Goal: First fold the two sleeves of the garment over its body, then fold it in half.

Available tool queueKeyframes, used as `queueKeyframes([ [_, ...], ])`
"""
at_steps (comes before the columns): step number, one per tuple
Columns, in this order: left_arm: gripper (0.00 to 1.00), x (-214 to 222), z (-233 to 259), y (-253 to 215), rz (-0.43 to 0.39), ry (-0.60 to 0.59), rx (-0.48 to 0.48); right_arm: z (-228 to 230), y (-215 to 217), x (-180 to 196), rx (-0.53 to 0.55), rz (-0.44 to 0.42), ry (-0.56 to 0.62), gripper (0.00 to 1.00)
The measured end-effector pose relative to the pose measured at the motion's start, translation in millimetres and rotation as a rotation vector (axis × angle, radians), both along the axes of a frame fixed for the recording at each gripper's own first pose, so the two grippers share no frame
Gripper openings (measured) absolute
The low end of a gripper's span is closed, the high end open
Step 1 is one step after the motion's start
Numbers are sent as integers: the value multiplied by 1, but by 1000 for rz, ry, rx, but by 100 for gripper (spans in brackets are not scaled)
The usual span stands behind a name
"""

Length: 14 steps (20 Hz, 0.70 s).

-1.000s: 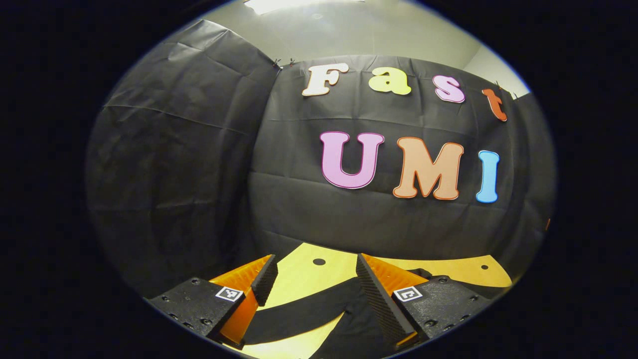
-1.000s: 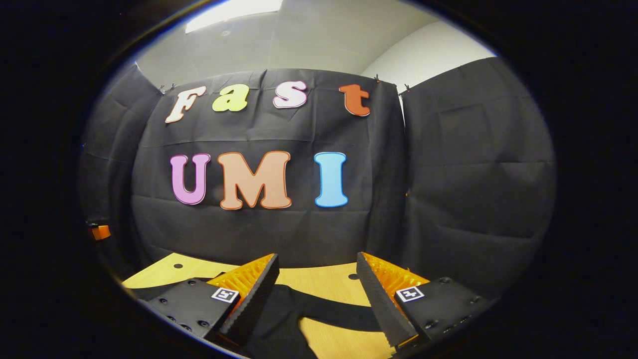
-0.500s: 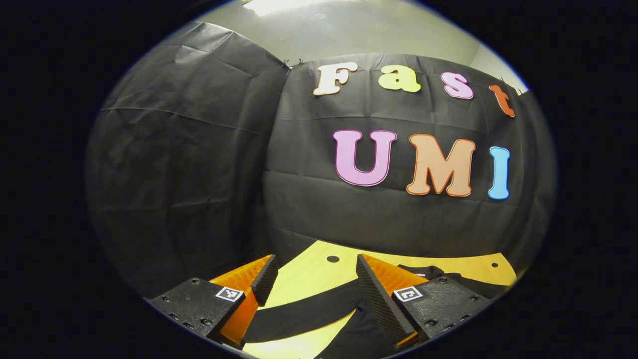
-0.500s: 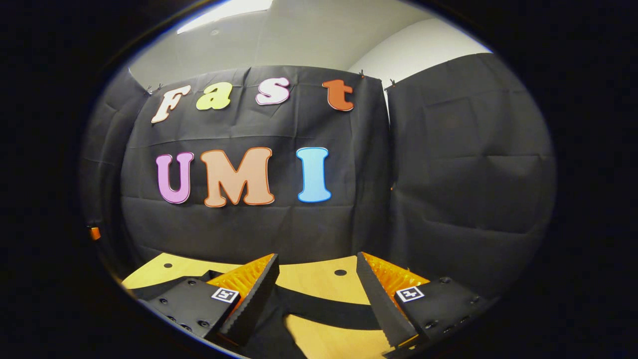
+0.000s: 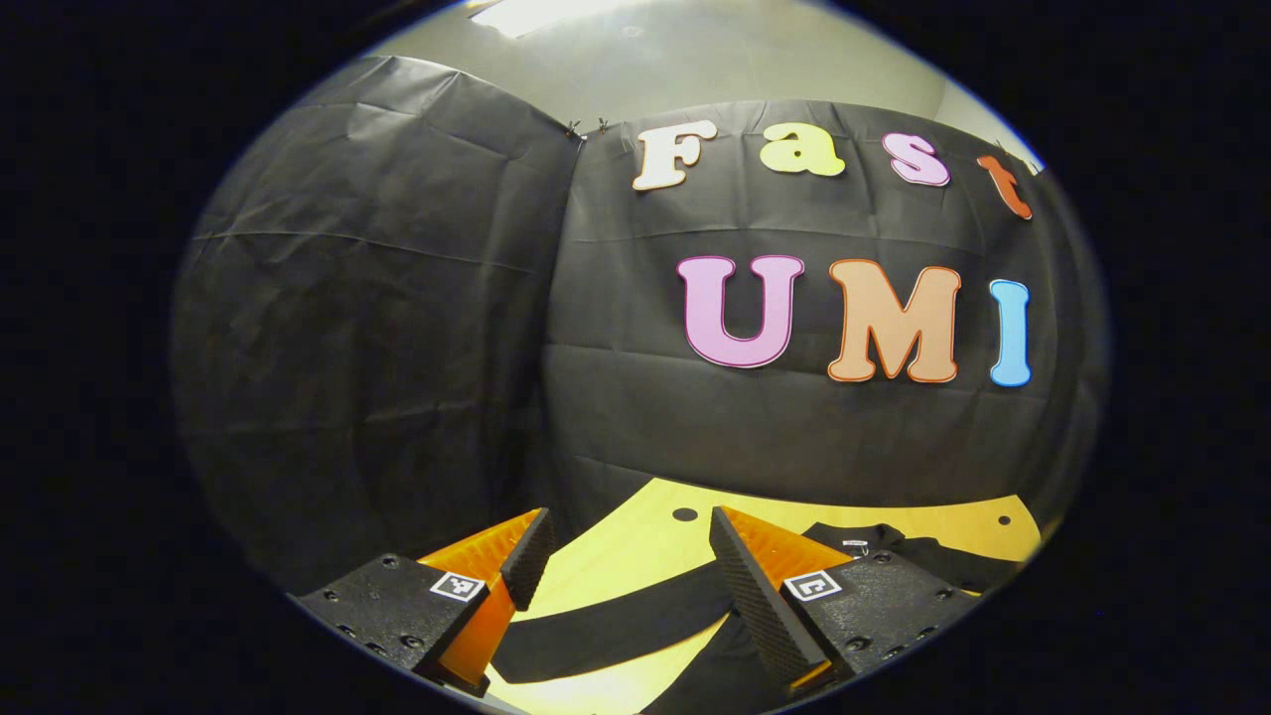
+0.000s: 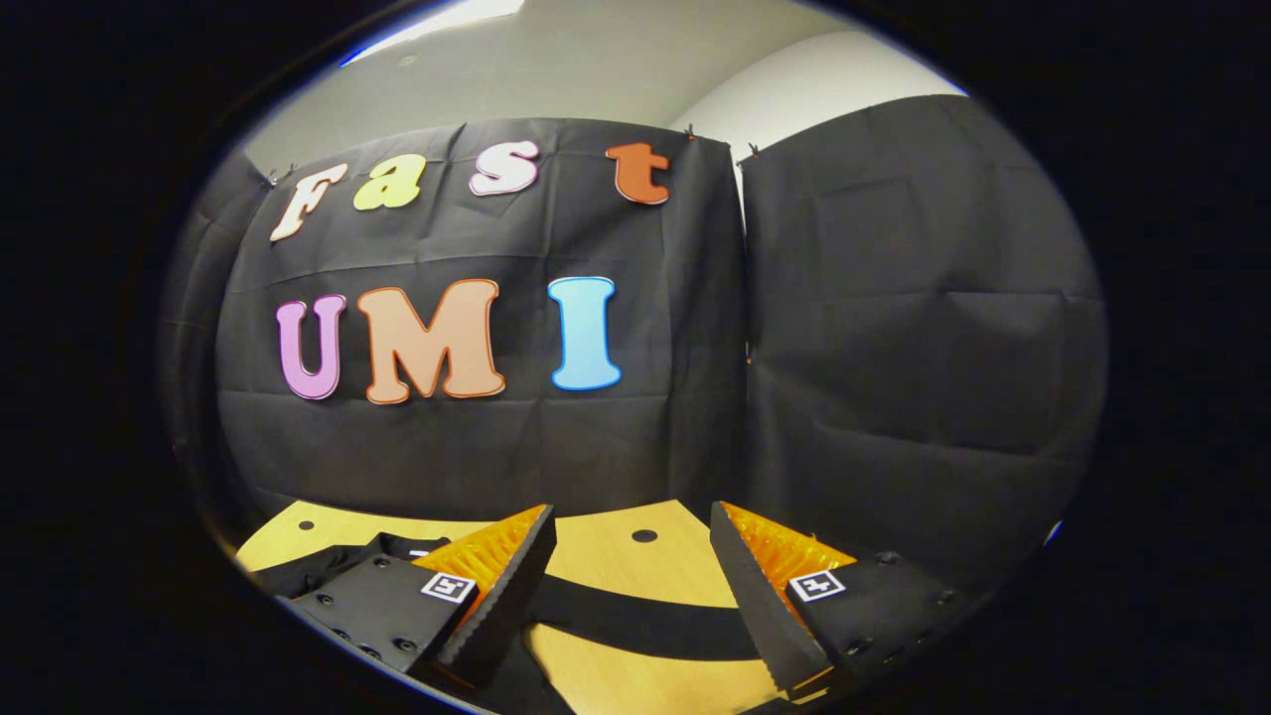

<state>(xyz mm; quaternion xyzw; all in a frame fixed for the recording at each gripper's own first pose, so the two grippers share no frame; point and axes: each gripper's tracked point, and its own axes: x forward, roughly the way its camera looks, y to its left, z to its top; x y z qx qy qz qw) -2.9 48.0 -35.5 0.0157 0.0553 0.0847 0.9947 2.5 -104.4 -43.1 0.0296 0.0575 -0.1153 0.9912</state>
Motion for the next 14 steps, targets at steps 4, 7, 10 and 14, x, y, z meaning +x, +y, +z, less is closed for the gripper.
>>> queueKeyframes([
  [4, 92, -2, 0, 2, 22, 11, -2, -34, -28, 14, 60, -21, 48, 99],
  [7, 92, -5, -4, 2, 41, 21, -14, -66, -52, 26, 67, -49, 106, 98],
  [10, 92, -6, -7, 2, 58, 33, -24, -99, -70, 40, 77, -62, 157, 98],
  [14, 93, -10, -10, 1, 74, 43, -13, -158, -92, 61, 88, -60, 265, 98],
])
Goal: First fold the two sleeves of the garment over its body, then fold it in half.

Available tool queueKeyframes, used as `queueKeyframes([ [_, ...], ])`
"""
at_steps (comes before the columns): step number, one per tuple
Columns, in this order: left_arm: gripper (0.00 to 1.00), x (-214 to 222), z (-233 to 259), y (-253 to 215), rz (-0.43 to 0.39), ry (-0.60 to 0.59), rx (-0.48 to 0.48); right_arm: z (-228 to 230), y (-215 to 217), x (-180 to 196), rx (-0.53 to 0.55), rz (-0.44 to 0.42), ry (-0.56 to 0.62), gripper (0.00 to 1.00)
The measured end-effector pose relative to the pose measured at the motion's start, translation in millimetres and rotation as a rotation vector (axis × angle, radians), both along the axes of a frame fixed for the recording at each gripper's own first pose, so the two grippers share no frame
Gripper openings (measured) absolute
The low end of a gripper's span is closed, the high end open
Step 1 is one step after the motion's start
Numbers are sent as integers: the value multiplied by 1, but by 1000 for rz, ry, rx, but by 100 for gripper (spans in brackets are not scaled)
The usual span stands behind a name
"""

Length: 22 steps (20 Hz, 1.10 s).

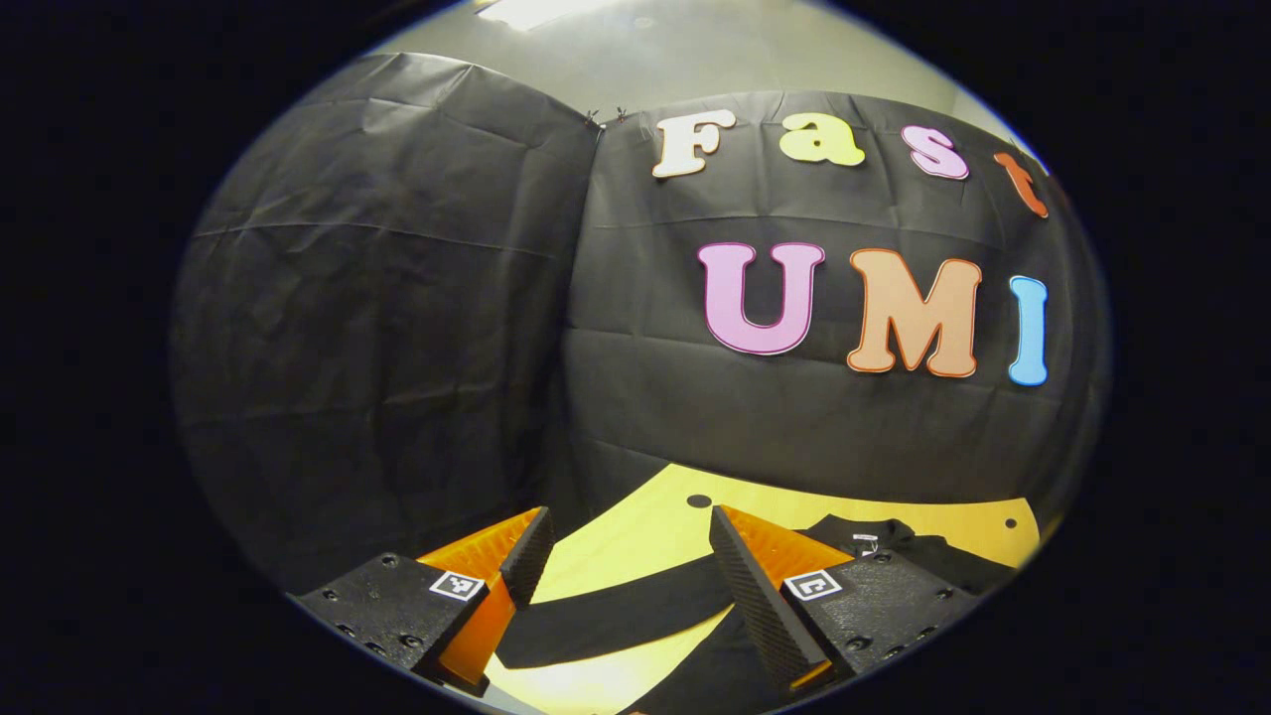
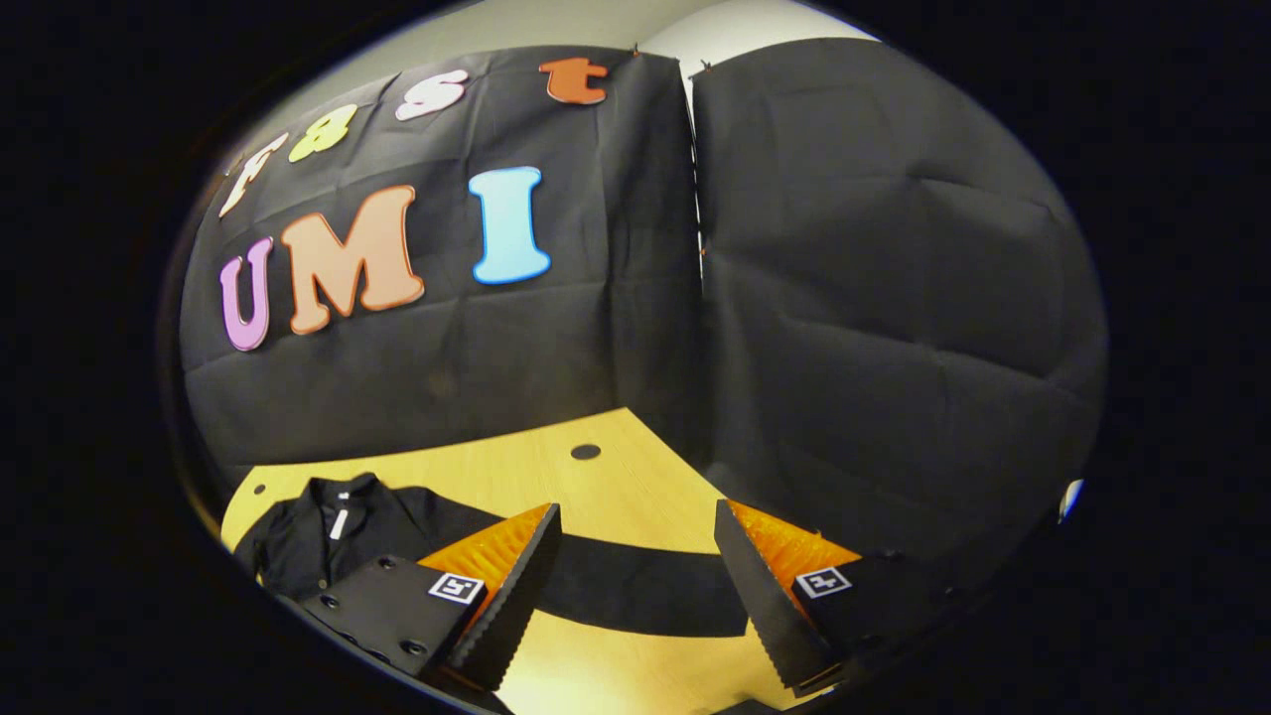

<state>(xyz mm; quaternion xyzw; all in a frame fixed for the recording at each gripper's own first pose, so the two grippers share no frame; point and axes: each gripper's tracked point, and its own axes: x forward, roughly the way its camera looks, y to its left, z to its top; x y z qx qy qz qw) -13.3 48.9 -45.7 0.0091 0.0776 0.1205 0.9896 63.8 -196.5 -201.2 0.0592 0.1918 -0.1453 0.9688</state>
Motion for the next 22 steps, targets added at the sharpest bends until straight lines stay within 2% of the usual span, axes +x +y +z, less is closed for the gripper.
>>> queueKeyframes([
  [5, 92, -9, -2, -9, 1, 16, 61, -65, -33, 19, 77, -27, 134, 94],
  [6, 93, -13, -3, -10, -3, 22, 67, -75, -40, 23, 81, -34, 151, 98],
  [8, 92, -12, -8, -12, -5, 44, 68, -95, -49, 24, 84, -54, 189, 98],
  [9, 92, -13, -8, -13, -6, 50, 65, -104, -53, 23, 90, -60, 207, 94],
  [10, 93, -14, -9, -14, -7, 53, 61, -111, -55, 24, 97, -65, 220, 98],
  [11, 93, -15, -9, -16, -7, 56, 59, -117, -58, 26, 100, -70, 230, 98],
  [12, 93, -16, -12, -18, -8, 60, 60, -121, -59, 27, 106, -72, 242, 94],
  [13, 93, -16, -13, -20, -6, 66, 63, -124, -60, 28, 108, -69, 252, 98],
  [14, 92, -16, -12, -19, -4, 67, 66, -129, -60, 30, 102, -66, 269, 94],
  [15, 94, -17, -11, -20, -5, 65, 67, -137, -63, 31, 88, -65, 294, 94],
  [16, 93, -18, -10, -22, -6, 63, 68, -143, -65, 31, 85, -66, 318, 98],
  [19, 93, -19, -10, -20, -2, 66, 77, -151, -65, 33, 103, -71, 341, 99],
  [20, 93, -20, -10, -19, 1, 68, 76, -154, -66, 33, 105, -74, 345, 94],
  [21, 93, -21, -11, -18, 4, 72, 72, -158, -66, 32, 102, -75, 352, 94],
  [22, 94, -21, -14, -15, 12, 75, 68, -161, -65, 32, 104, -70, 365, 99],
])
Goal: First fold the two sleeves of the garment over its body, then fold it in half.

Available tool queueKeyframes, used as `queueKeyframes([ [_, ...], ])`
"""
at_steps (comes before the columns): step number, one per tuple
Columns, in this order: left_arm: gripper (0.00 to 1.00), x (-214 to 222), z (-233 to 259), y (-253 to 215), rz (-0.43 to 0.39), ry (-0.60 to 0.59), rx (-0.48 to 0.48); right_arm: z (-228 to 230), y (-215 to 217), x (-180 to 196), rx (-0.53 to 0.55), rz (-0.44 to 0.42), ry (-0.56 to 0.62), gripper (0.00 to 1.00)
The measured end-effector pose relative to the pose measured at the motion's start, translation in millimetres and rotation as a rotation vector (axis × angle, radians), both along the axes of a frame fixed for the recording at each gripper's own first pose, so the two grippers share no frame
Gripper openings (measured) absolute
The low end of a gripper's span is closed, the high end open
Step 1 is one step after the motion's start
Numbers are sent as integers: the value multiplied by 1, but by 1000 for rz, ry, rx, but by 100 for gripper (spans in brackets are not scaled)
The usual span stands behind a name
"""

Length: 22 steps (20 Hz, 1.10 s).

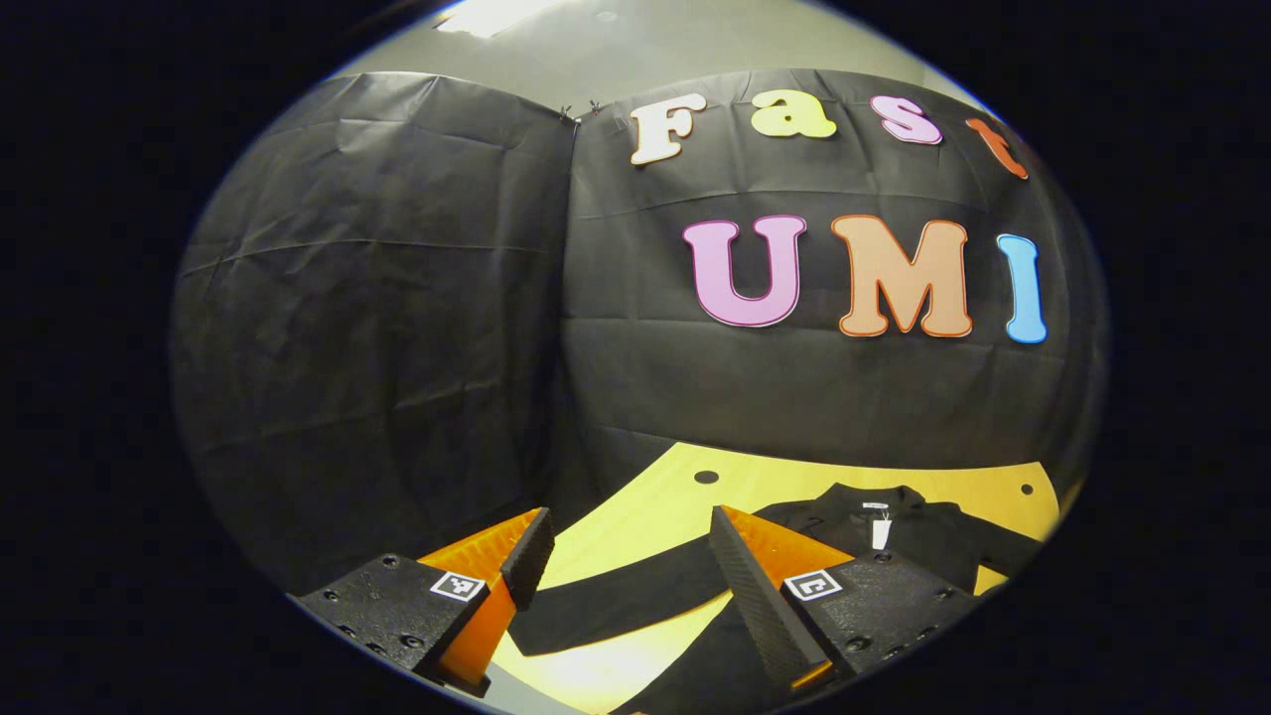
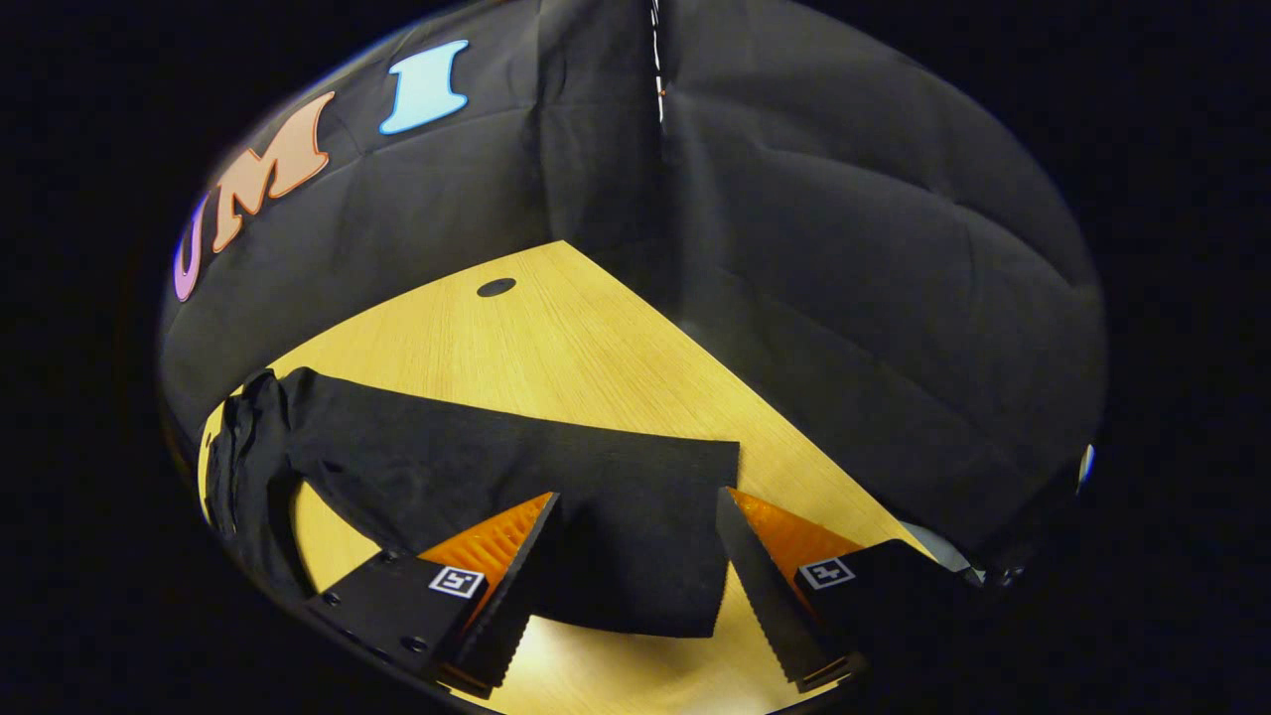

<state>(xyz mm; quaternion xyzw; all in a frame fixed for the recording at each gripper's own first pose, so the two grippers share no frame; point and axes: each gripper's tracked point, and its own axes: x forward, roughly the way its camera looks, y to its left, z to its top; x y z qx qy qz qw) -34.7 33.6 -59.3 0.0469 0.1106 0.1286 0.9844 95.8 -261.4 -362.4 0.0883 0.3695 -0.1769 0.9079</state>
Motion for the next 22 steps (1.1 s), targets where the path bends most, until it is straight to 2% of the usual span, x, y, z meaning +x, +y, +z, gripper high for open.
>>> queueKeyframes([
  [3, 93, -1, -5, 2, 10, 10, -15, -2, 0, -2, -33, 23, 8, 98],
  [4, 94, -2, -7, 2, 8, 13, -20, -2, 0, -1, -45, 30, 2, 94],
  [6, 93, 0, -11, 0, 4, 21, -28, -4, 1, -1, -50, 30, -12, 98],
  [9, 93, 2, -16, -7, -21, 25, -59, -4, -1, -2, -50, 33, -35, 94],
  [10, 93, 2, -19, -8, -24, 27, -71, -4, -1, -1, -49, 35, -36, 97],
  [11, 93, 3, -22, -8, -26, 31, -81, -4, 1, -1, -42, 41, -35, 93],
  [14, 93, 4, -27, -7, -26, 37, -105, -6, 12, 2, -54, 59, -35, 60],
  [15, 94, 3, -28, -5, -23, 37, -110, -7, 15, 2, -53, 59, -33, 51],
  [16, 93, 2, -29, -3, -21, 39, -115, -6, 18, 3, -47, 62, -37, 48],
  [17, 94, 2, -29, -3, -23, 41, -118, -6, 21, 2, -43, 58, -37, 35],
  [18, 94, 1, -31, -3, -28, 44, -117, -5, 24, 4, -33, 66, -38, 32],
  [19, 93, 1, -30, -3, -34, 44, -112, -7, 27, 4, -31, 70, -31, 17],
  [21, 93, 1, -28, -3, -49, 37, -95, -5, 30, 1, -34, 83, 0, 10],
  [22, 93, 0, -27, -4, -57, 34, -87, -2, 31, 0, -37, 80, 16, 10],
])
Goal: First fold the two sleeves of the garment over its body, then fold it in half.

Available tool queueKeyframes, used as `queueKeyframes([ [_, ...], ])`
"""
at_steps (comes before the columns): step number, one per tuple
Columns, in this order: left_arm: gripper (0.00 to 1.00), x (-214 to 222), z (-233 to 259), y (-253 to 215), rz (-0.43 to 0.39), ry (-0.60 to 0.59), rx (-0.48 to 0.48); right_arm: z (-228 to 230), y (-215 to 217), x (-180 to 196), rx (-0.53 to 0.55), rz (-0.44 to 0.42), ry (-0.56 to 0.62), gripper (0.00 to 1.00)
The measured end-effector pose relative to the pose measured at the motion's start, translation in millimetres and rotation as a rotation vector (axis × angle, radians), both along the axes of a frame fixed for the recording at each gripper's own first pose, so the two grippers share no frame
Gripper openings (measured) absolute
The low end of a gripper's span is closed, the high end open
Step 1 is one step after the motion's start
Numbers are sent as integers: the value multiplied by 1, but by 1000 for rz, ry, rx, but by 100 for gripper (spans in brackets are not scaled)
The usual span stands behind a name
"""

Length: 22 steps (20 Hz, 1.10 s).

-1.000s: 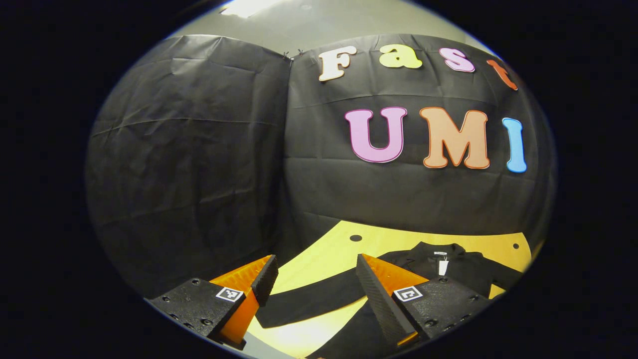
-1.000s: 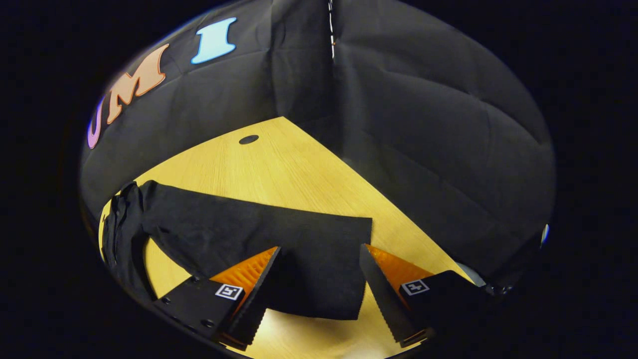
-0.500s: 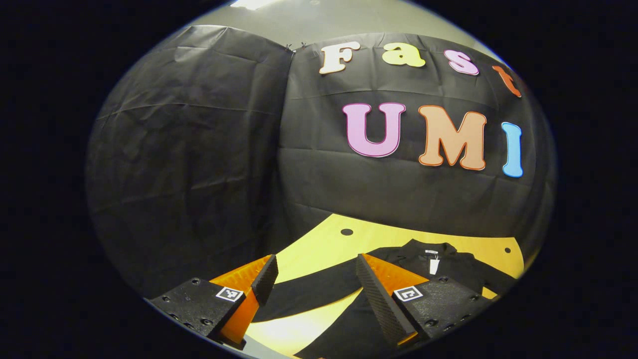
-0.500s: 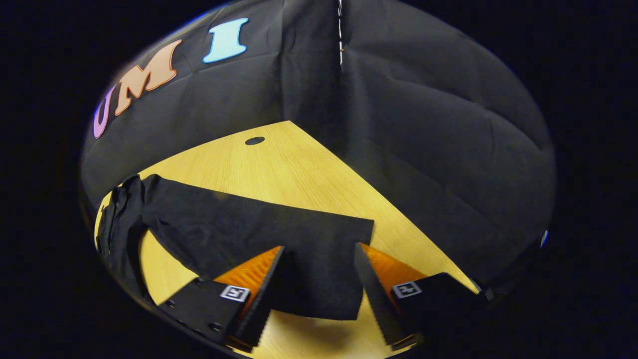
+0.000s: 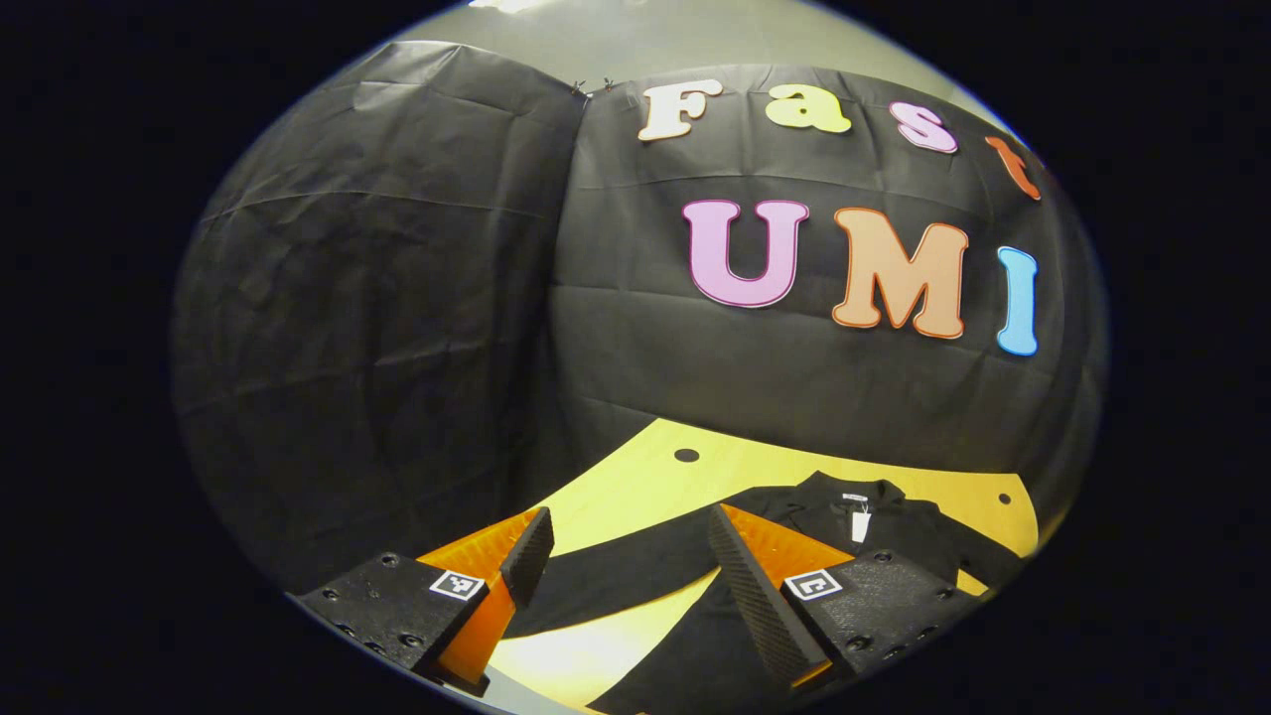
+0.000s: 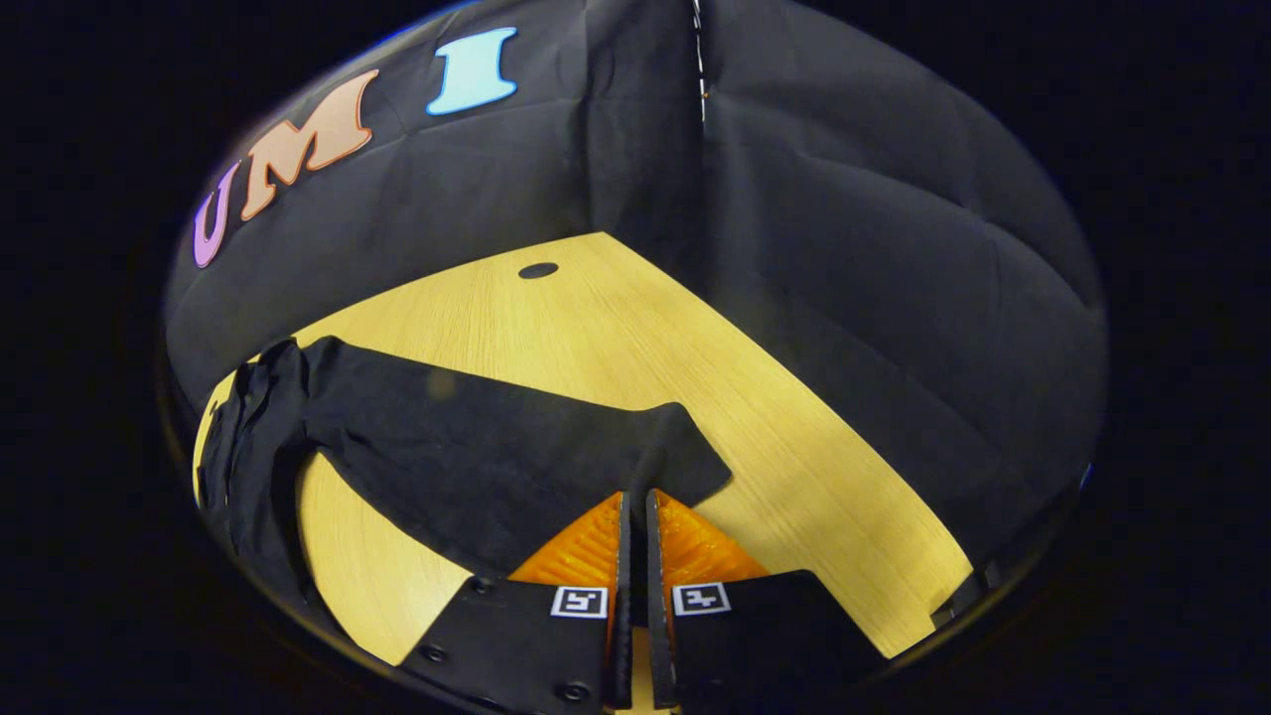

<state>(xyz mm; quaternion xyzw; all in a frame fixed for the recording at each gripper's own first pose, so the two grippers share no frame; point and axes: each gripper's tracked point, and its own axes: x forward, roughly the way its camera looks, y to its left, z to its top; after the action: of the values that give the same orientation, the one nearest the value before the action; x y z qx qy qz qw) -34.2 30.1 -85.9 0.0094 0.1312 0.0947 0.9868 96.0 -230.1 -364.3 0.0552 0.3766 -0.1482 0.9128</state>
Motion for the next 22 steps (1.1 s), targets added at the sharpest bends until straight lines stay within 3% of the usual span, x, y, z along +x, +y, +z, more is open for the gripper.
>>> queueKeyframes([
  [1, 93, 1, 2, -1, -8, -5, 6, 1, 1, 0, -4, -9, 19, 4],
  [7, 93, 0, 5, 8, -10, -15, 0, 47, 26, 22, 0, 30, -62, 4],
  [11, 93, -3, -1, 22, 11, -4, -20, 104, 58, 52, 0, 83, -165, 3],
  [18, 93, -6, -6, 48, 39, -3, -45, 194, 160, 111, 45, 217, -346, 3],
  [19, 93, -6, -6, 52, 46, -2, -47, 203, 177, 116, 49, 246, -363, 7],
  [22, 93, -10, -3, 67, 68, -1, -41, 223, 232, 131, 48, 321, -384, 3],
])
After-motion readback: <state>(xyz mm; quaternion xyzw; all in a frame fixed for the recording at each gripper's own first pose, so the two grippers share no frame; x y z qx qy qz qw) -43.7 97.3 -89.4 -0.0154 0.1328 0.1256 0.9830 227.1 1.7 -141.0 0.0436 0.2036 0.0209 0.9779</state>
